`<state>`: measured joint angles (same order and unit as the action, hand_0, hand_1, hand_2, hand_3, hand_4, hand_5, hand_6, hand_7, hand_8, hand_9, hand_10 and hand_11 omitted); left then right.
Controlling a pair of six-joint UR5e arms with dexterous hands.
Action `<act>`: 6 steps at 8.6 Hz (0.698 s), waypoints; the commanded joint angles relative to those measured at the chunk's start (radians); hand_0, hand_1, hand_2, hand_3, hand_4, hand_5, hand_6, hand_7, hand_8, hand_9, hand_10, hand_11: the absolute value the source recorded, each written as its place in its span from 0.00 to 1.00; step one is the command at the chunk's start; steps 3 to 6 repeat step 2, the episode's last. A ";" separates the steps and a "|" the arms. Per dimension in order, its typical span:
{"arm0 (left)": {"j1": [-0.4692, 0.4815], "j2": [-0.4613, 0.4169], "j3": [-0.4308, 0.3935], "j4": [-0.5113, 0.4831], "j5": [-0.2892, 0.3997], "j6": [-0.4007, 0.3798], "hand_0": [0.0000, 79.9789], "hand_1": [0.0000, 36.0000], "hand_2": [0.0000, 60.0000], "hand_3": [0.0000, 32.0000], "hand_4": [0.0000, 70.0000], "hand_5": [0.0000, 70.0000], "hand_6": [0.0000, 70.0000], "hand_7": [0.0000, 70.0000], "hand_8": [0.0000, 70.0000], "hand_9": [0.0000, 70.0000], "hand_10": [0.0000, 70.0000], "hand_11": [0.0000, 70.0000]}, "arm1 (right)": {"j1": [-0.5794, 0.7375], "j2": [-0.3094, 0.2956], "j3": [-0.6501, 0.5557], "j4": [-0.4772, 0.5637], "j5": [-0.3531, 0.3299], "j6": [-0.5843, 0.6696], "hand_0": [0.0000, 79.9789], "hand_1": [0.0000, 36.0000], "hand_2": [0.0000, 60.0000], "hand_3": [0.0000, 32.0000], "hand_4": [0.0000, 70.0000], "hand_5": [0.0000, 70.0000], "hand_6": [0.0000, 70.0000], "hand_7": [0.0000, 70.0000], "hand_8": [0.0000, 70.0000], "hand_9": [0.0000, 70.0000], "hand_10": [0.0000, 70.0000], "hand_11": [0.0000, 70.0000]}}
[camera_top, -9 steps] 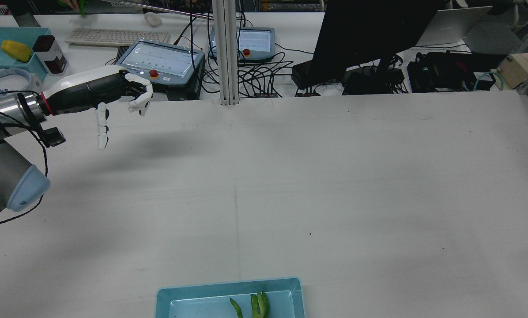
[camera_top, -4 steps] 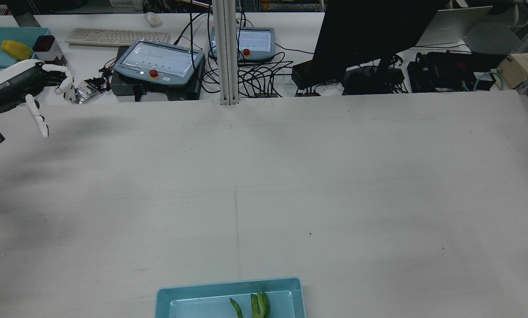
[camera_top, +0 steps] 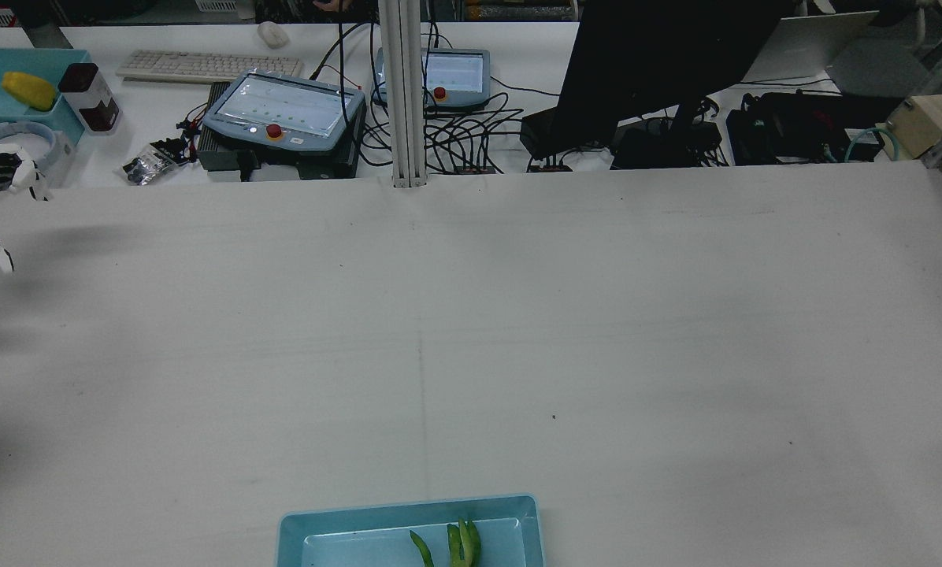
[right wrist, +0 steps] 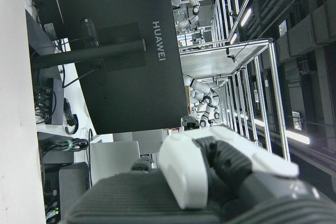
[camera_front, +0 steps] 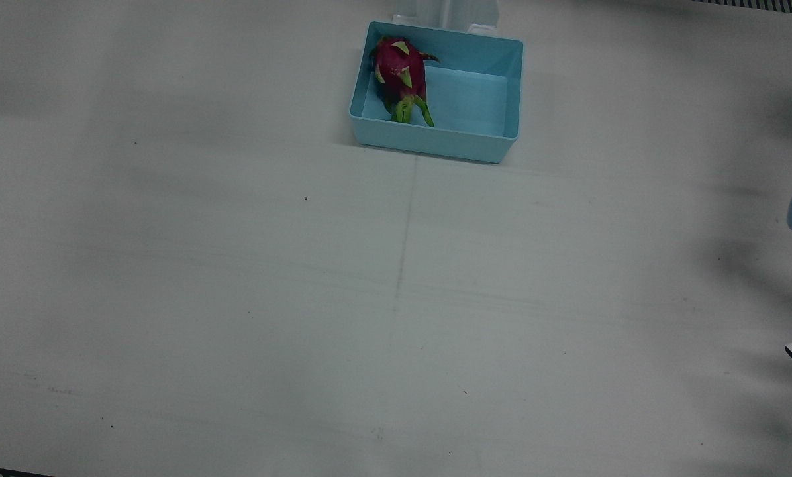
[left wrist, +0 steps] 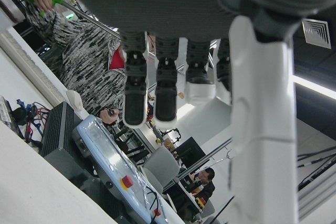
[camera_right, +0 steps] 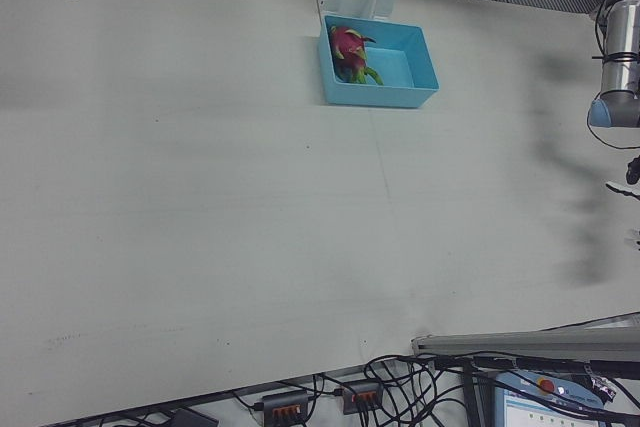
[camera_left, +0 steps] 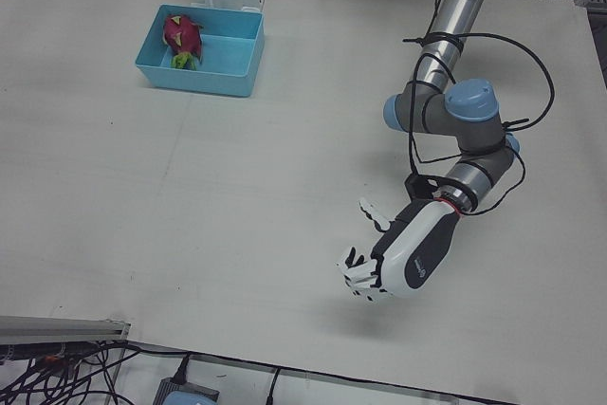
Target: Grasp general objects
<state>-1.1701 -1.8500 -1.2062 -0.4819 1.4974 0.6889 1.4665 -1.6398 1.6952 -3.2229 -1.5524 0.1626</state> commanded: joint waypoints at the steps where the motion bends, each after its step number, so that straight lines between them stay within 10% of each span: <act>1: 0.004 0.119 -0.007 -0.078 -0.167 -0.054 0.73 0.81 1.00 0.00 0.39 1.00 0.76 1.00 0.65 0.71 0.35 0.54 | 0.000 0.000 0.001 -0.001 0.000 0.000 0.00 0.00 0.00 0.00 0.00 0.00 0.00 0.00 0.00 0.00 0.00 0.00; 6: 0.004 0.120 -0.013 -0.078 -0.166 -0.055 0.71 0.76 1.00 0.00 0.39 1.00 0.78 1.00 0.67 0.74 0.37 0.56 | 0.002 0.000 0.006 -0.003 0.000 -0.002 0.00 0.00 0.00 0.00 0.00 0.00 0.00 0.00 0.00 0.00 0.00 0.00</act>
